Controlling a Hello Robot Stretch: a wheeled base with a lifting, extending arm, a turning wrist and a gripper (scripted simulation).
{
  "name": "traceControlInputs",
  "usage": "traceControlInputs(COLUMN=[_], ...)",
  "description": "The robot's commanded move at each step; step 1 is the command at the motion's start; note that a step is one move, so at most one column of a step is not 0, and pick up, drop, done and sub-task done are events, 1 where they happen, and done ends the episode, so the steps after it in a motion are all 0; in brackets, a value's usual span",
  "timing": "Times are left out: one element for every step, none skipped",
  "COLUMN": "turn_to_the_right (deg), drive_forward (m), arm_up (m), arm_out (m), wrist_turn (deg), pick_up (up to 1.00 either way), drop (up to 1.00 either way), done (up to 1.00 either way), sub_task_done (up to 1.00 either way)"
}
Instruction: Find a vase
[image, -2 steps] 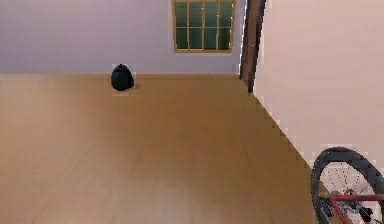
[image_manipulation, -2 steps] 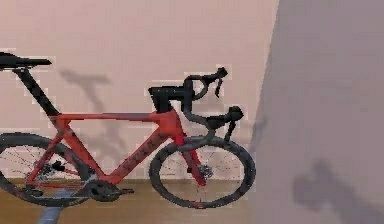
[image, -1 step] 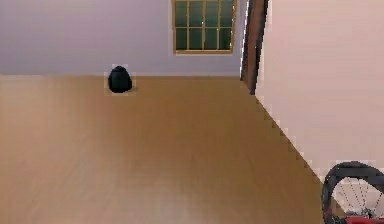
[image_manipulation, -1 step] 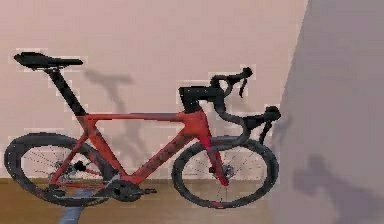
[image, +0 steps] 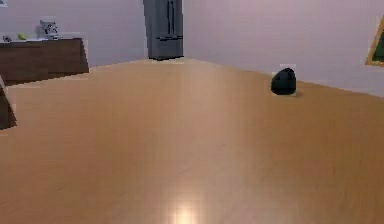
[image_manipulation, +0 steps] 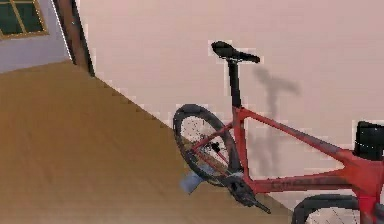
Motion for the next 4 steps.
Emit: traceControlInputs(turn_to_the_right=[-33.0,0.0,0.0,-3.0], drive_forward=[0.0,1.0,1.0,0.0], arm_up=[0.0,0.0,0.0,0.0], arm_out=[0.0,0.0,0.0,0.0], wrist_turn=[0.0,0.0,0.0,0.0], pick_up=[0.0,0.0,0.0,0.0], drop=[0.0,0.0,0.0,0.0], done=[0.0,0.0,0.0,0.0], sub_task_done=[0.0,0.0,0.0,0.0])
